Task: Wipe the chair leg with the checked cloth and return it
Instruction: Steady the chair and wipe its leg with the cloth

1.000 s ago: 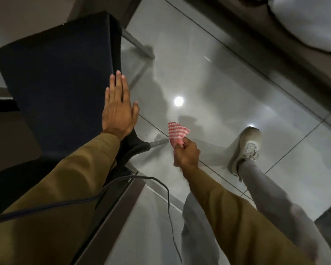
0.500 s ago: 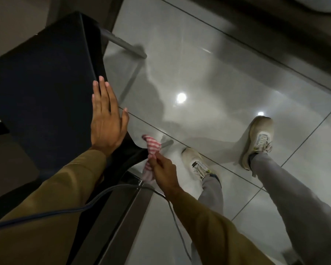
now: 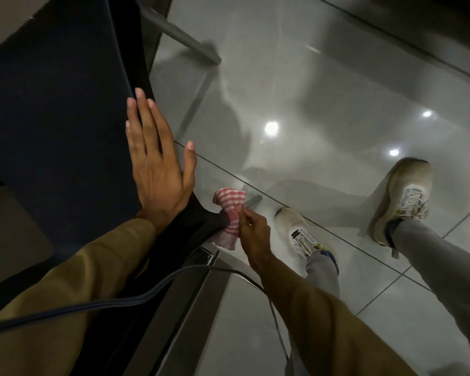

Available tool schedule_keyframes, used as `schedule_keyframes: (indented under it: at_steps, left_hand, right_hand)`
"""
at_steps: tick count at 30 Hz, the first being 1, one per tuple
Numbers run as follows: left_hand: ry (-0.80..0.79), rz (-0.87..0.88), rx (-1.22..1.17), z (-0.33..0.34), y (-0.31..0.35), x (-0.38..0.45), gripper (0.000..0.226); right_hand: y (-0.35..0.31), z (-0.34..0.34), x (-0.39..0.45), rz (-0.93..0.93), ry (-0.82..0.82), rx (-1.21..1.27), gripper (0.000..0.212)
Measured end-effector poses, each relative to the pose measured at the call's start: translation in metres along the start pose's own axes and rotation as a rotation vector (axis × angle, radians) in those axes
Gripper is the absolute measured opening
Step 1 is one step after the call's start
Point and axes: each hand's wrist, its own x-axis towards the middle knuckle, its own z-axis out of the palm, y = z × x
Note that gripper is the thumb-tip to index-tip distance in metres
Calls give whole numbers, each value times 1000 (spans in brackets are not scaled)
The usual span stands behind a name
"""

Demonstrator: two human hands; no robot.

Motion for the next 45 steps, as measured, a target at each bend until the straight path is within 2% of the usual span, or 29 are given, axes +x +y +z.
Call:
schedule_keyframes:
  at_steps: [7, 14, 21, 25, 28, 30, 32, 37, 39, 43, 45]
  left_hand:
    - [34, 7, -1, 5, -2, -1, 75]
    - [21, 7, -18, 1, -1, 0, 74]
    - [21, 3, -25, -1, 0, 0, 74]
    - [24, 10, -29, 1, -2, 0, 73]
    - [49, 16, -24, 5, -4, -1, 72]
    - [67, 26, -9, 8, -5, -1, 71]
    - [68, 28, -1, 10, -6, -1, 71]
    - [14, 24, -18, 3, -4, -1, 70]
    - [-14, 11, -20, -2, -1, 0, 69]
    - [-53, 1, -19, -8, 2, 1, 69]
    - [-47, 6, -20, -7, 2, 1, 68]
  right_hand:
    - [-3, -3, 41, 107, 27, -33, 30]
    - [-12, -4, -13, -19, -53, -78, 43]
    - [-12, 6, -19, -80, 80, -124, 34]
    - [-1, 5, 19, 18, 109, -171, 29]
    - [3, 3, 55, 171, 116, -107, 34]
    - [8, 2, 69, 178, 91, -190, 37]
    - [10, 0, 68, 136, 40, -258, 41]
    - [-1, -8, 19, 91, -179, -16, 57]
    - [-4, -13, -3, 4, -254, -45, 53]
    - [5, -17, -21, -223, -237, -211, 42]
    - [12, -16, -15, -248, -191, -231, 38]
